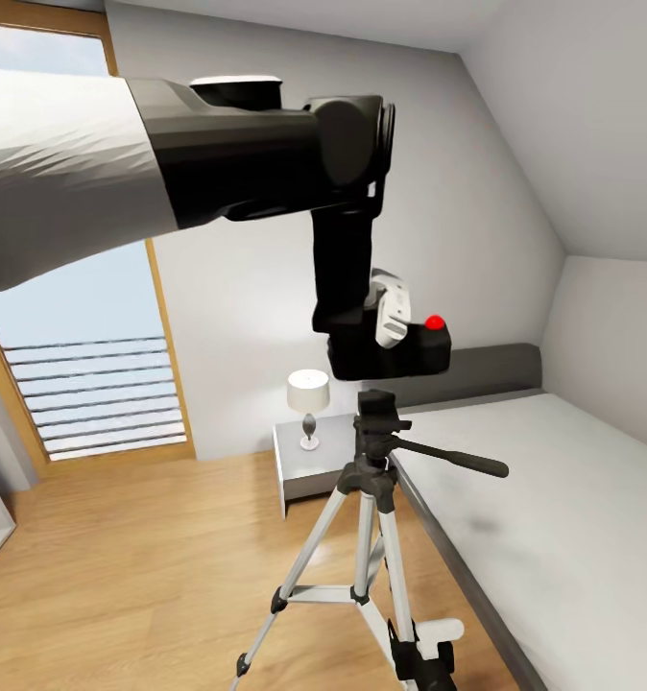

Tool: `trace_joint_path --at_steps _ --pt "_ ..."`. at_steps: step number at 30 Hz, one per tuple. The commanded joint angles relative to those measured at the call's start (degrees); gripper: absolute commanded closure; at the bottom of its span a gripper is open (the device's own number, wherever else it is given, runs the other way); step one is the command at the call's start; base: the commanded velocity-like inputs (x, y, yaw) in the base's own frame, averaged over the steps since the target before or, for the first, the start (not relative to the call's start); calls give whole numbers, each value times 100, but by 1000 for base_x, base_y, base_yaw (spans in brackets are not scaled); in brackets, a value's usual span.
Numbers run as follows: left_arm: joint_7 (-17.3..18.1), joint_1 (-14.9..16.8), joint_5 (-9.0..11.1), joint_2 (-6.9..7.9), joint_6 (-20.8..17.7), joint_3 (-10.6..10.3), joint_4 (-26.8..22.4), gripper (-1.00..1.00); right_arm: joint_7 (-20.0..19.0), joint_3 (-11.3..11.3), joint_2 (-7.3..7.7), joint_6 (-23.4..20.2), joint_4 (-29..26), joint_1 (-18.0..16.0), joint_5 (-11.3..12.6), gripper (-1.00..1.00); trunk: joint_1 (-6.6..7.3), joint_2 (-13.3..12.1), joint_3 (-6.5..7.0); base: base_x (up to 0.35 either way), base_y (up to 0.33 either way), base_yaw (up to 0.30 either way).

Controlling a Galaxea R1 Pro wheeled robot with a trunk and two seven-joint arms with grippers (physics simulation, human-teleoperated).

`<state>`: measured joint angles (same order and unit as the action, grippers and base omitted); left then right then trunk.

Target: Attach the digital camera to the camera tripod in the bedroom.

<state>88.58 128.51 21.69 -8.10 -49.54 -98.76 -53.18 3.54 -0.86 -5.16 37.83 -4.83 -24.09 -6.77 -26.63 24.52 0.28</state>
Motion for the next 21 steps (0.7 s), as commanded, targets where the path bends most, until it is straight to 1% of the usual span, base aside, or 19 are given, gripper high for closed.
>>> trace_joint_path --at_steps 1,10,12,15,17,21 --pt "10 8 20 -7 -38 -22 2 100 15 103 -3 -38 79 1 -219 100 -3 1 -4 0 0 0" --pt "10 -1 20 -16 -47 -60 1 100 15 103 -6 -38 85 1 -219 100 -3 1 -4 0 0 0" --pt "10 -1 20 -16 -103 -115 1 100 15 103 -7 -38 85 1 -219 100 -3 1 -4 0 0 0" --pt "-6 -1 18 -16 -350 -370 1 100 15 103 -6 -38 92 1 -219 100 -3 1 -4 0 0 0" --pt "-13 -1 14 -16 -430 -480 -3 100 15 103 -9 -38 109 1 -219 100 -3 1 -4 0 0 0" --pt "-16 -1 15 -16 -481 -553 -7 100 15 103 -11 -38 120 1 -219 100 -3 1 -4 0 0 0"
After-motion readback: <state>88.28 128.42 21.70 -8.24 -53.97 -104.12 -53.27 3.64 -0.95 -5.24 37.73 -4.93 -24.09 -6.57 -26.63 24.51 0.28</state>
